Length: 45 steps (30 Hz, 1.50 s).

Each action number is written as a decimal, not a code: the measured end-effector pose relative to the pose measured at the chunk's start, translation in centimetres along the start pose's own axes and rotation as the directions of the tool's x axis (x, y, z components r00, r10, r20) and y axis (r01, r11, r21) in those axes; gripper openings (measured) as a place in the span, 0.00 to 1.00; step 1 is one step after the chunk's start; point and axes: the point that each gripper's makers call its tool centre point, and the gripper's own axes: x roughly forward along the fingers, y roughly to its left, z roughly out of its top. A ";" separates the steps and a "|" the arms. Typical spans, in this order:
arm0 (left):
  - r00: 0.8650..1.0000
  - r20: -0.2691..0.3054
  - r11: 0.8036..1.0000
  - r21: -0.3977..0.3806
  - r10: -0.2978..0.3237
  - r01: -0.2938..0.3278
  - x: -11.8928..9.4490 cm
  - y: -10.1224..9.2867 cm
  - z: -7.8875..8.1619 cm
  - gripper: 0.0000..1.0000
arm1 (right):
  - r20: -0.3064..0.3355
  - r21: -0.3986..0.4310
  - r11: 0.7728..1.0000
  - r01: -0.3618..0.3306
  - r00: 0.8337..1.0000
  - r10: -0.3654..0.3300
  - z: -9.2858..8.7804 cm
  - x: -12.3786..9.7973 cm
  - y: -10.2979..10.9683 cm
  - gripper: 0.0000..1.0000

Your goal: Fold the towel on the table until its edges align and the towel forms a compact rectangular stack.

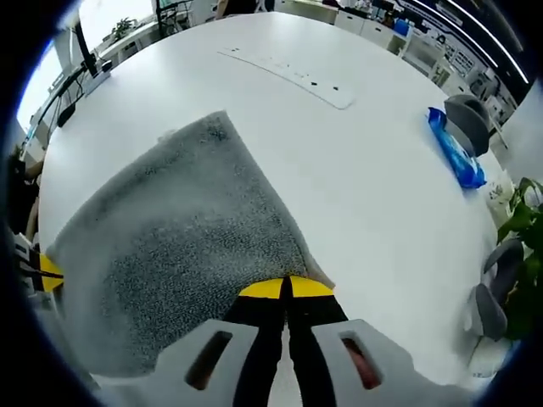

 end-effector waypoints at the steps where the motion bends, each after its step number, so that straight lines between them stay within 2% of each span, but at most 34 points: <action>1: 1.000 0.003 1.000 -0.003 -0.006 0.006 0.1 0.0 0.2 0.01 | 0.002 -0.001 1.000 0.002 1.000 -0.002 0.1 0.1 -0.1 0.00; 8: 1.000 0.017 1.000 -0.023 -0.020 0.020 0.6 -0.2 1.1 0.01 | 0.015 0.013 1.000 0.009 1.000 -0.009 1.3 0.7 -1.2 0.00; 15: 1.000 0.030 1.000 0.009 -0.007 0.007 1.1 -0.4 2.1 0.01 | 0.015 -0.002 1.000 0.025 1.000 -0.025 2.4 1.5 -2.3 0.00; 19: 0.999 0.034 1.000 0.017 -0.012 0.012 1.4 -0.7 2.8 0.01 | 0.017 -0.004 0.999 0.032 0.999 -0.032 3.4 2.6 -4.0 0.00; 24: 0.999 0.038 1.000 0.027 -0.017 0.016 1.7 -1.0 3.4 0.01 | 0.017 -0.007 0.999 0.044 0.999 -0.044 3.8 2.8 -4.3 0.00; 25: 0.999 0.038 0.999 0.041 -0.007 0.005 1.8 -1.1 3.6 0.01 | 0.017 -0.007 0.999 0.048 0.999 -0.048 3.8 2.8 -4.4 0.00; 27: 0.999 0.036 0.992 0.128 0.016 -0.021 1.9 -1.3 3.9 0.01 | 0.014 -0.012 0.998 0.054 0.998 -0.054 3.7 2.6 -4.2 0.00; 28: 0.999 0.029 0.991 0.133 0.027 -0.031 1.9 -1.4 3.9 0.01 | 0.012 -0.015 0.998 0.056 0.998 -0.055 3.7 2.6 -4.1 0.00; 29: 0.999 0.019 0.983 0.175 0.044 -0.046 1.9 -1.4 3.9 0.01 | 0.010 -0.017 0.998 0.056 0.998 -0.056 3.7 2.5 -4.1 0.00; 33: 0.998 0.004 0.980 0.187 0.067 -0.066 2.0 -1.7 4.0 0.00 | 0.017 0.008 0.999 0.046 0.999 -0.046 3.6 2.4 -4.2 0.00; 35: 0.998 0.004 0.984 0.169 0.063 -0.063 1.9 -1.5 3.9 0.00 | 0.048 0.125 0.992 0.019 0.999 -0.026 3.6 2.4 -4.3 0.00; 36: 0.998 0.005 0.986 0.158 0.056 -0.056 1.8 -1.4 3.9 0.00 | 0.070 0.212 0.977 -0.001 0.997 -0.014 3.8 1.7 -4.1 0.00; 37: 0.999 0.006 0.988 0.148 0.050 -0.050 1.8 -1.3 3.9 0.00 | 0.097 0.228 0.974 -0.018 0.995 -0.004 4.0 1.4 -4.2 0.00; 39: 0.999 0.008 0.991 0.128 0.040 -0.041 1.8 -1.3 3.9 0.00 | 0.188 0.224 0.974 -0.032 0.982 -0.011 5.1 0.1 -4.6 0.00; 41: 0.999 0.010 0.991 0.125 0.037 -0.038 1.8 -1.4 3.9 0.00 | 0.252 0.202 0.979 0.014 0.965 -0.066 5.6 -1.3 -5.5 0.00; 42: 0.999 0.011 0.991 0.129 0.039 -0.040 1.8 -1.4 3.9 0.00 | 0.301 0.179 0.983 0.027 0.950 -0.081 5.6 -2.5 -5.2 0.00; 43: 0.999 0.012 0.990 0.132 0.042 -0.044 1.8 -1.4 3.9 0.00 | 0.323 0.170 0.985 0.009 0.944 -0.064 5.2 -3.3 -4.6 0.00; 45: 0.999 0.014 0.989 0.137 0.049 -0.051 1.8 -1.4 3.9 0.00 | 0.354 0.150 0.987 -0.053 0.935 -0.003 3.5 -5.2 -2.1 0.00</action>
